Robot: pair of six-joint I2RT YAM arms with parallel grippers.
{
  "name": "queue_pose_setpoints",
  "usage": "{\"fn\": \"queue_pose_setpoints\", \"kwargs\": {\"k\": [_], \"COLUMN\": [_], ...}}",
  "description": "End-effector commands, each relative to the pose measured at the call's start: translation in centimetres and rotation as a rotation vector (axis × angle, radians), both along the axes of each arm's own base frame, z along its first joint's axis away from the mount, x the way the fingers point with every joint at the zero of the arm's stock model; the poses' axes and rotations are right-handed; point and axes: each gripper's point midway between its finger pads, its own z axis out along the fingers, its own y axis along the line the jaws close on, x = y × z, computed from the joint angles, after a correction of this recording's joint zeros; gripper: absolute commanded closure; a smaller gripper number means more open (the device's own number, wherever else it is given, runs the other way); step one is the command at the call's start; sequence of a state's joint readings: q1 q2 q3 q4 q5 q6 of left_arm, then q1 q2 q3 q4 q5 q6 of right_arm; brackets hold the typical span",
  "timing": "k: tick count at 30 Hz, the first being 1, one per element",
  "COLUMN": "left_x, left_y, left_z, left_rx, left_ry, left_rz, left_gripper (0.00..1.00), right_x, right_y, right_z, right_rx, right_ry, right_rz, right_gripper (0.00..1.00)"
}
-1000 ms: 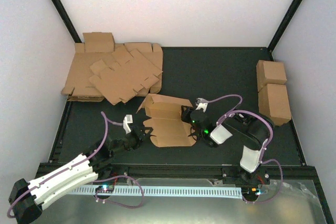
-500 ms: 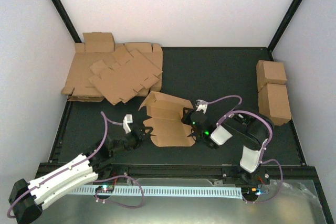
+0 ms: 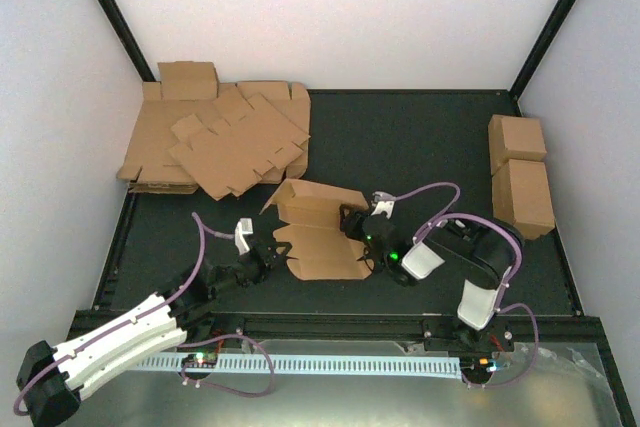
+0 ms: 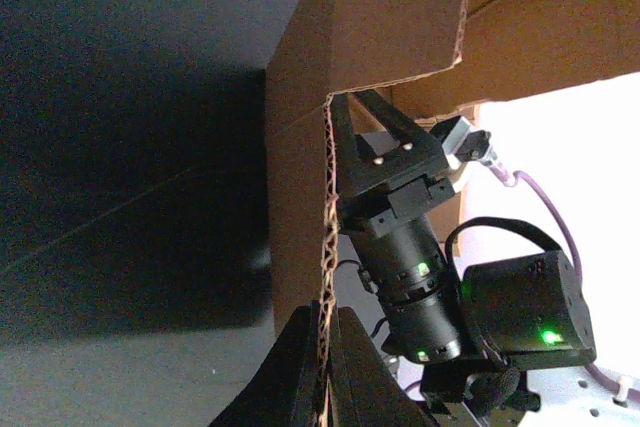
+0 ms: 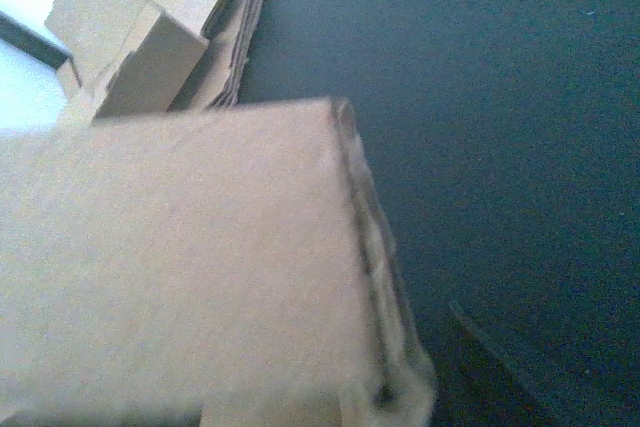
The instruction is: Fold the paper box
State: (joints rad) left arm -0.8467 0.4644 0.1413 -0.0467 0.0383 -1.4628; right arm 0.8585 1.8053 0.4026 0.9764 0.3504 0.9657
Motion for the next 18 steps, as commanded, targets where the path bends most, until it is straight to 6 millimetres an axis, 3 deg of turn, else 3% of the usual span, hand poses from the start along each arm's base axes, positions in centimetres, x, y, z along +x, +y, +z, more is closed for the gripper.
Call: {"fn": "queue_pose_setpoints", "kwargs": {"k": [1, 5, 13, 18], "left_x": [0.0, 0.3, 1.0, 0.9], "left_y": [-0.1, 0.6, 2.5, 2.6], "left_z": [1.2, 1.7, 4.0, 5.7], "left_rx": [-0.020, 0.017, 0.143, 0.265], "left_ry": [-0.028, -0.061, -0.162, -0.193], "left_rz": [-0.001, 0.022, 0.068, 0.014], "left_gripper": [0.98, 0.98, 0.98, 0.97], "right_x": [-0.6, -2.4, -6.7, -7.7], "right_y": [0.1, -0.3, -1.9, -2.2], "right_z": [1.6, 1.8, 1.7, 4.0], "right_rx": [0.004, -0.033, -0.122, -0.175], "right_ry": [-0.051, -0.073, -0.061, -0.117], "right_rz": [0.027, 0.096, 0.224, 0.281], "right_gripper": [0.29, 0.17, 0.16, 0.16]}}
